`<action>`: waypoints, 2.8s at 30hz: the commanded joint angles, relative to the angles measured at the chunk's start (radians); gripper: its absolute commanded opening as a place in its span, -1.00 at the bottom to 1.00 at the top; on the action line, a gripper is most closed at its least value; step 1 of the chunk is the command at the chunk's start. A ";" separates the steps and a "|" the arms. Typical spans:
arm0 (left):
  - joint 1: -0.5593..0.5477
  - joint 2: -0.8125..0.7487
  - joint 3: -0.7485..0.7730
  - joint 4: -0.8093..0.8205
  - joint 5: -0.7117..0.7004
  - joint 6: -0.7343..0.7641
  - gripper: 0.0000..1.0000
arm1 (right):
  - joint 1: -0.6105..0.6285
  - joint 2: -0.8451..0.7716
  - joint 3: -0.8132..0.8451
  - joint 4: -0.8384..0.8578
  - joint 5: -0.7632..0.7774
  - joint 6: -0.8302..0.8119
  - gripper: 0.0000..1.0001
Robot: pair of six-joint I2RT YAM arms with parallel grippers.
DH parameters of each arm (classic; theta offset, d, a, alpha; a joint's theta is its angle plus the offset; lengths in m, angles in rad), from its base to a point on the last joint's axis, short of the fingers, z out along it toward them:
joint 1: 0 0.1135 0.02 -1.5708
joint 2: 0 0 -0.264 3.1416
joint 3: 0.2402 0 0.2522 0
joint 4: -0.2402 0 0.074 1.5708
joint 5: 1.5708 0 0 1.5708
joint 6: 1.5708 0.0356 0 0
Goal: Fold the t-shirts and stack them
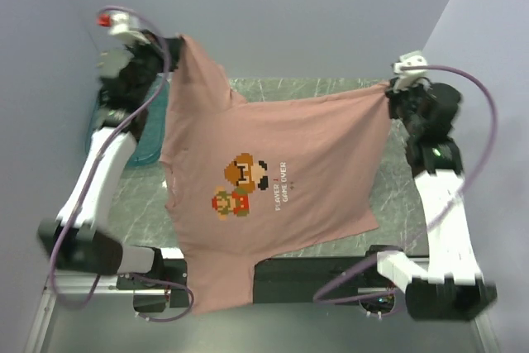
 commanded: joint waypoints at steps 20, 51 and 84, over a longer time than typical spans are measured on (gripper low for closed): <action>0.026 0.998 0.518 0.192 0.001 -0.048 -0.99 | -0.023 1.022 0.390 0.416 0.124 0.131 -1.00; 0.063 0.526 -0.138 0.354 0.310 0.009 -0.99 | -0.091 0.827 0.111 0.408 -0.040 0.177 -1.00; 0.060 0.351 -0.315 0.315 0.414 0.015 -0.99 | -0.096 1.072 0.417 0.238 0.038 0.172 -1.00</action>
